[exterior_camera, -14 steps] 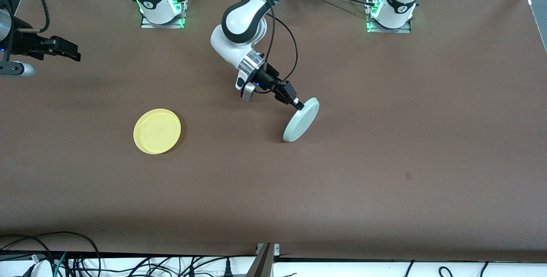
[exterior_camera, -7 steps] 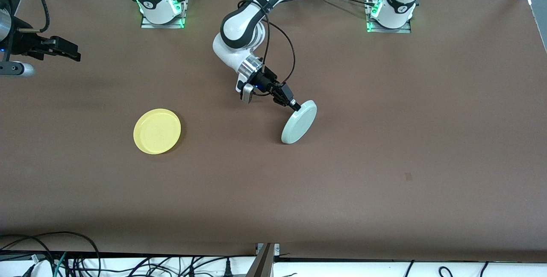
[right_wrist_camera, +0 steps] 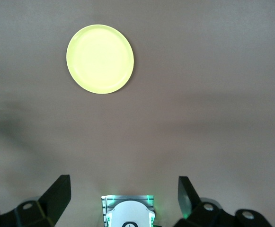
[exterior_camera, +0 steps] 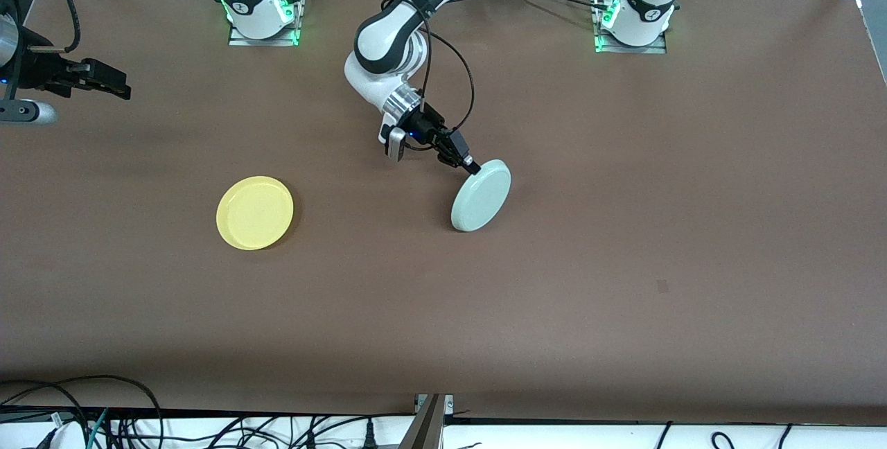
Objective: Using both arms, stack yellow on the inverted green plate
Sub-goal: 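Rotate the green plate upside down with the left gripper, then lower the inverted green plate onto the table and open the left gripper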
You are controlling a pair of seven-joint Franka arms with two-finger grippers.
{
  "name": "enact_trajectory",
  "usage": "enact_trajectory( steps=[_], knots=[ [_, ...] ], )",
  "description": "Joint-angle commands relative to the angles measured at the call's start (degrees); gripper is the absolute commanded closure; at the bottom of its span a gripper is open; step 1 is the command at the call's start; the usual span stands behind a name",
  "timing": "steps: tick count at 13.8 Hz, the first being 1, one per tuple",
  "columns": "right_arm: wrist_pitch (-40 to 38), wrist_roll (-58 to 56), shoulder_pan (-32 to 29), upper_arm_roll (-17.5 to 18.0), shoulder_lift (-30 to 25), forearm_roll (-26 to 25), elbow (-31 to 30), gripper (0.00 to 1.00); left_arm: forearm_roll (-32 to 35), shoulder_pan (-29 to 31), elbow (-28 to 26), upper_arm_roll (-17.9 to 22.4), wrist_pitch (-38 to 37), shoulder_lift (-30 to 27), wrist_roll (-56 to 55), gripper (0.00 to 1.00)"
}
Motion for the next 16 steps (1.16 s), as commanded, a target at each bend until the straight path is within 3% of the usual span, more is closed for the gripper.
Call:
enact_trajectory(
  steps=[1,5,10,16],
  knots=[
    [-1.18,-0.21,0.14,-0.06,0.49,-0.11,1.37,0.0,-0.04,-1.08,2.98,0.22,-0.86,1.91,-3.03,0.0],
    [-1.18,-0.21,0.14,-0.06,0.49,-0.2,1.37,0.0,-2.84,-0.65,3.77,-3.9,2.63,1.21,-18.65,0.0],
    [-1.18,-0.21,0.14,-0.06,0.49,-0.11,1.37,0.0,-10.59,2.77,3.51,-3.91,28.63,1.39,-38.53,0.0],
    [-1.18,-0.03,0.14,0.03,0.49,-0.11,1.37,0.0,-27.17,11.2,3.86,-4.34,50.45,-0.37,-41.98,0.0]
  ],
)
